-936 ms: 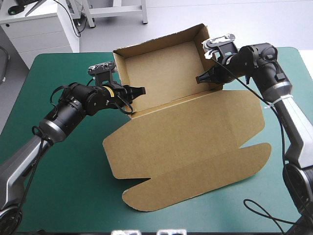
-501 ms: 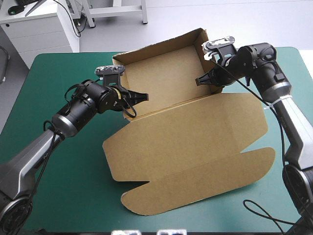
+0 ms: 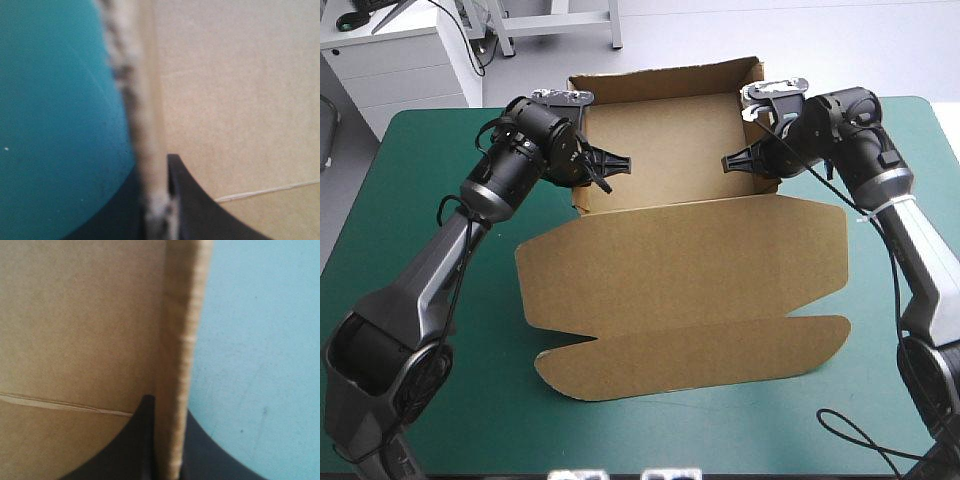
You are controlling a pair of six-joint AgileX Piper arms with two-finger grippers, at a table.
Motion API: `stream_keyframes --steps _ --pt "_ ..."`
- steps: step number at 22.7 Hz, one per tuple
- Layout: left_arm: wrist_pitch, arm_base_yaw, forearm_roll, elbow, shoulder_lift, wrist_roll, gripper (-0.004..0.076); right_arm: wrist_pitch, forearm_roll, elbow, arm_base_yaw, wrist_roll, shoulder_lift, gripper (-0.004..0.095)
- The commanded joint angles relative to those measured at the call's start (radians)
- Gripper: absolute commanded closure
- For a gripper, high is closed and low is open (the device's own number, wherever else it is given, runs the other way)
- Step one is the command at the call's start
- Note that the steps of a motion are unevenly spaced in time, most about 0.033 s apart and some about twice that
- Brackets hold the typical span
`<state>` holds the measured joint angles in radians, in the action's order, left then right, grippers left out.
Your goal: Fold the box
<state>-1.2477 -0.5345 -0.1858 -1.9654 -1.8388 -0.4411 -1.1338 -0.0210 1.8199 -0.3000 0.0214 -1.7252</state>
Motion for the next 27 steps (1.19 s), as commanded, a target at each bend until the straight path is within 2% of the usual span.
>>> stream_keyframes --steps 1,3,7,12,27 --pt "-0.040 0.030 0.072 -0.036 0.001 0.053 0.0731 0.009 0.021 0.034 0.005 -0.012 0.020 0.0922" --pt "-0.040 0.046 0.124 -0.036 -0.041 0.074 0.0731 -0.025 0.009 0.032 0.019 -0.012 -0.030 0.0922" --pt "-0.040 0.046 0.082 -0.036 -0.081 0.112 0.0731 -0.081 0.006 0.032 0.021 -0.012 -0.122 0.0922" --pt "-0.040 0.046 0.065 -0.036 -0.136 0.112 0.0731 -0.106 -0.046 0.032 0.021 -0.015 -0.214 0.0922" --pt "-0.040 0.046 0.073 -0.036 -0.233 0.144 0.0731 -0.113 -0.037 0.032 0.021 0.000 -0.235 0.0921"
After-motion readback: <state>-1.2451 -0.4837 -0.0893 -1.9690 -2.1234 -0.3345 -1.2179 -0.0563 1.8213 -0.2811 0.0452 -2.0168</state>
